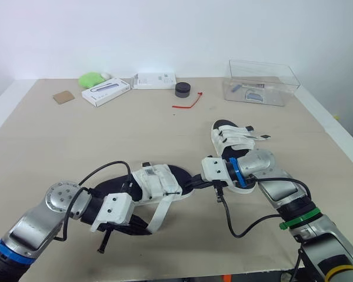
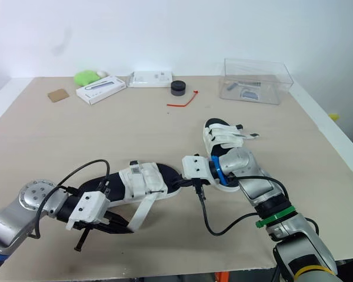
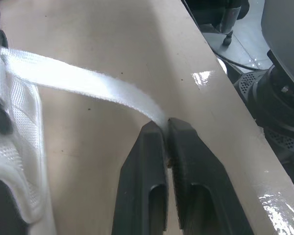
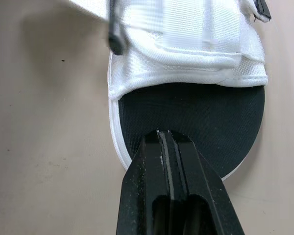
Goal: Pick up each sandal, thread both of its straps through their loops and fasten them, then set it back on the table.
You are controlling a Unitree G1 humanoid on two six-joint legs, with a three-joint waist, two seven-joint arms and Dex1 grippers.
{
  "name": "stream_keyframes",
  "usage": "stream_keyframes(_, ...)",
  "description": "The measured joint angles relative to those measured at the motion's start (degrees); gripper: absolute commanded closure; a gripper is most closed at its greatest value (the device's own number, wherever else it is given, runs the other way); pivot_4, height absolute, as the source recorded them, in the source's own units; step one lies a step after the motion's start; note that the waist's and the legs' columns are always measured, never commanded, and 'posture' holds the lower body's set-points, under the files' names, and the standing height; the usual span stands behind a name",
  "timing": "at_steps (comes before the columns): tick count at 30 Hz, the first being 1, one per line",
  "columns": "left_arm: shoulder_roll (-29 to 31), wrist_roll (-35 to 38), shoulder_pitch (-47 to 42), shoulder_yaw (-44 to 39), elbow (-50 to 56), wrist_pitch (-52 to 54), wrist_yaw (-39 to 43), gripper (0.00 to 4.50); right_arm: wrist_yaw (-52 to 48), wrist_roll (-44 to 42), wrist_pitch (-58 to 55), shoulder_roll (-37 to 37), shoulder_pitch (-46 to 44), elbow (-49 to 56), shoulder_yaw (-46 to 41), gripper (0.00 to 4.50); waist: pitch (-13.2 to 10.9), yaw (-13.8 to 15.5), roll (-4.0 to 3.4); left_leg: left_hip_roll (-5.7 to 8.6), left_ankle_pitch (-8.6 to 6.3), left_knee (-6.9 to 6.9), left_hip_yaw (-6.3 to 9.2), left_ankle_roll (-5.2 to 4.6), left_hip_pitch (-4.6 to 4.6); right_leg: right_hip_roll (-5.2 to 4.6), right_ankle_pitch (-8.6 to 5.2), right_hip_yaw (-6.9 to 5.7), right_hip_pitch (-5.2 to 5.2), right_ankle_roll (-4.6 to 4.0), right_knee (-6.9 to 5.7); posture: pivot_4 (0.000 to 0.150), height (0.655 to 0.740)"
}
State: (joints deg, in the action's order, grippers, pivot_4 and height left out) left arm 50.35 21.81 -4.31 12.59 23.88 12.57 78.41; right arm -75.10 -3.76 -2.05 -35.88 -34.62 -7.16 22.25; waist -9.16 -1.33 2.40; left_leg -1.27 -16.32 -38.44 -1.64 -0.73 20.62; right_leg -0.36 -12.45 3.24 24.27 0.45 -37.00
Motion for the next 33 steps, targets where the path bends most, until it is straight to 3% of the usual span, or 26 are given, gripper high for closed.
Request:
stream_keyframes(4,-0.20,-0.52,0.51,-0.19,-1.47,-4.65,0.91,1.33,0.07,0.01,-0.02,-0.24,0.19,-0.12,-0.04,4.50,0.00,0.11,0.00,-0.01,0.03,-0.02,0.03,0.02,-0.01,0.00,-0.08,-0.03,-0.02,-0.24,-0.01,0.150,0.7400)
stream_keyframes(5,-0.27,-0.69,0.35,-0.23,-1.91,-5.87,0.94,0.69,0.16,0.01,-0.02,-0.24,0.23,-0.12,-0.04,4.50,0.00,0.12,0.00,-0.01,0.03,-0.03,0.02,0.03,-0.01,-0.01,-0.06,-0.03,-0.03,-0.25,-0.01,0.150,0.7400)
stream_keyframes(6,-0.42,-1.84,-0.61,-0.36,-3.86,-9.99,1.54,0.38,0.15,0.01,-0.02,-0.25,0.29,-0.21,-0.08,4.50,-0.01,0.15,0.00,0.00,0.06,-0.05,0.03,0.05,-0.01,-0.01,-0.05,-0.03,-0.03,-0.25,-0.02,0.150,0.7400)
stream_keyframes(8,-1.44,-3.58,-2.88,-1.29,-7.47,-17.05,2.05,0.38,0.05,0.01,-0.01,-0.40,0.32,-0.31,-0.15,4.50,0.00,0.27,-0.02,0.01,0.08,-0.06,0.03,0.07,-0.01,-0.03,-0.02,-0.05,-0.05,-0.28,-0.01,0.150,0.7400)
stream_keyframes(10,-7.00,-7.68,-11.89,-3.64,-17.83,-38.57,1.67,0.38,-0.13,0.04,-0.01,-0.75,0.15,-0.78,-0.28,4.50,0.01,0.83,0.01,0.04,0.18,-0.12,0.02,0.17,0.01,-0.09,0.14,-0.16,-0.10,-0.37,0.04,0.150,0.7400)
stream_keyframes(12,-10.20,-11.19,-18.28,-4.65,-23.57,-53.52,-0.62,0.38,0.00,0.04,0.00,-0.60,0.01,-0.98,-0.09,4.50,0.05,0.85,0.06,0.01,0.19,-0.12,-0.11,0.18,-0.03,-0.14,0.36,-0.06,-0.13,-0.50,0.11,0.150,0.7400)
stream_keyframes(16,-14.71,-18.50,-20.33,-1.77,-27.48,-69.12,-5.30,0.38,-0.36,0.03,0.00,-0.40,-0.17,-0.87,0.05,4.50,0.16,0.41,-0.14,0.07,0.07,-0.10,-0.46,-0.01,-0.06,-0.27,0.60,0.19,-0.14,-0.13,0.24,0.150,0.7400)
stream_keyframes(18,-15.67,-19.57,-18.06,2.61,-26.06,-70.28,-6.87,0.38,-0.71,0.01,-0.02,-0.38,-0.23,-0.71,0.03,4.50,0.14,0.14,-0.11,0.07,0.01,-0.10,-0.52,-0.10,0.02,-0.29,0.64,0.25,-0.07,-0.04,0.30,0.150,0.7400)
stream_keyframes(31,-13.31,-21.94,-21.05,10.14,-20.10,-64.87,-11.99,0.38,-0.50,0.02,-1.42,-1.17,0.73,0.62,-0.68,4.50,0.15,0.29,-0.13,0.15,0.03,-0.11,-0.49,-0.13,0.00,-0.27,0.51,0.34,-0.12,0.30,0.31,0.150,0.7400)
stream_keyframes(33,-13.71,-21.99,-22.23,11.01,-20.78,-64.05,-12.25,0.93,-0.46,0.02,-1.55,-1.16,0.70,0.63,-0.67,4.50,0.15,0.29,-0.13,0.16,0.03,-0.11,-0.49,-0.13,0.00,-0.26,0.50,0.35,-0.13,0.30,0.31,0.150,0.7400)
